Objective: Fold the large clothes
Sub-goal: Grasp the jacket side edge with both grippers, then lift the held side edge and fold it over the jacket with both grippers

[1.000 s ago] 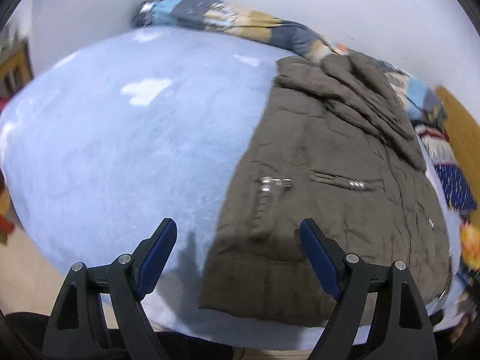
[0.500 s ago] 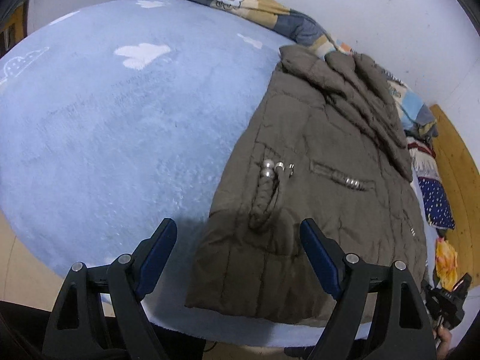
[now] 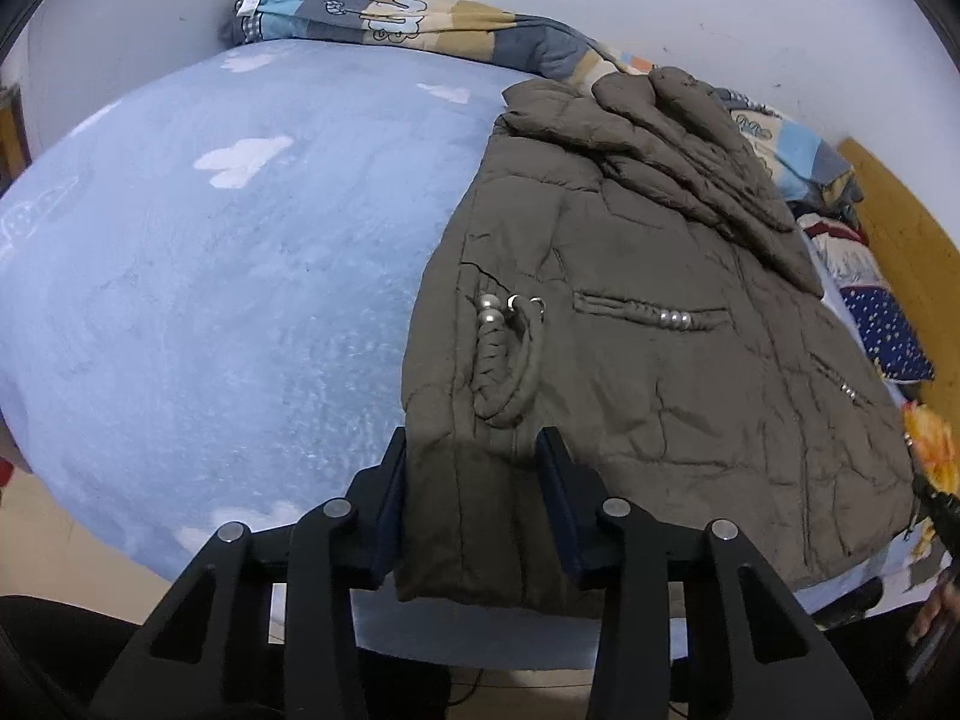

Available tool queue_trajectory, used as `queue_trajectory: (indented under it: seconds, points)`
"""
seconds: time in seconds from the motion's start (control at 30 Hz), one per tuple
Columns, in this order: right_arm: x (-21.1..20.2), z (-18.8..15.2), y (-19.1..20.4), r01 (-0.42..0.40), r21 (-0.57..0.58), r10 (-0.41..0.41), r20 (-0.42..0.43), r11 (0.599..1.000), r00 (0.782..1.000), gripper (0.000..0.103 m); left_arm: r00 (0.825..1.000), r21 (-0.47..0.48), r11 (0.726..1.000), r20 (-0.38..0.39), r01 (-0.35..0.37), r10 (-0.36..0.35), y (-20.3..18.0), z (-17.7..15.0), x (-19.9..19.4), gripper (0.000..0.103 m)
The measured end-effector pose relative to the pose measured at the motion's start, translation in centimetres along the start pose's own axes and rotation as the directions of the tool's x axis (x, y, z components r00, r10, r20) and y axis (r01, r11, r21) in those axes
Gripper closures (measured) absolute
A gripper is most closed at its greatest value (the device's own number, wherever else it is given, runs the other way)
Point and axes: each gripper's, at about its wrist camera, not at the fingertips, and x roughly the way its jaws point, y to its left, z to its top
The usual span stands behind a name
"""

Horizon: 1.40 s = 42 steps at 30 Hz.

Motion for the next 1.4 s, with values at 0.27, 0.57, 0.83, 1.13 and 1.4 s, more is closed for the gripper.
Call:
queue_trajectory:
  seconds: [0.27, 0.57, 0.83, 1.13, 1.4]
  points:
    - [2.3, -0.5, -1.8, -0.049, 0.117, 0.060, -0.096, 0.992, 0.994, 0.086, 0.998, -0.078, 0.996, -0.045, -0.039, 0.036, 1.5, 0.3, 1.6, 0.045]
    - [2.8, -1.1, -3.8, -0.077, 0.252, 0.110, -0.117, 0.965, 0.987, 0.067, 0.998, -0.160, 0.986, -0.056, -0.040, 0.031, 1.8, -1.1, 2.0, 0.035]
    - [3.9, -1.7, -5.2, -0.083, 0.354, 0.143, -0.145, 0.932, 0.979, 0.056, 0.999, -0.208, 0.978, -0.049, -0.016, 0.006, 2.3, -1.5, 1.8, 0.033]
    - [5.8, -3.2, -6.1, -0.152, 0.482, 0.260, -0.164, 0.863, 0.952, 0.048, 0.998, -0.257, 0.966, -0.052, 0.007, -0.021, 2.6, -1.6, 2.6, 0.027]
    - [5.7, -3.3, -3.4, -0.216, 0.406, 0.297, -0.148, 0.888, 0.943, 0.068, 0.998, -0.238, 0.971, -0.044, 0.032, -0.044, 0.8, -2.8, 2.3, 0.025]
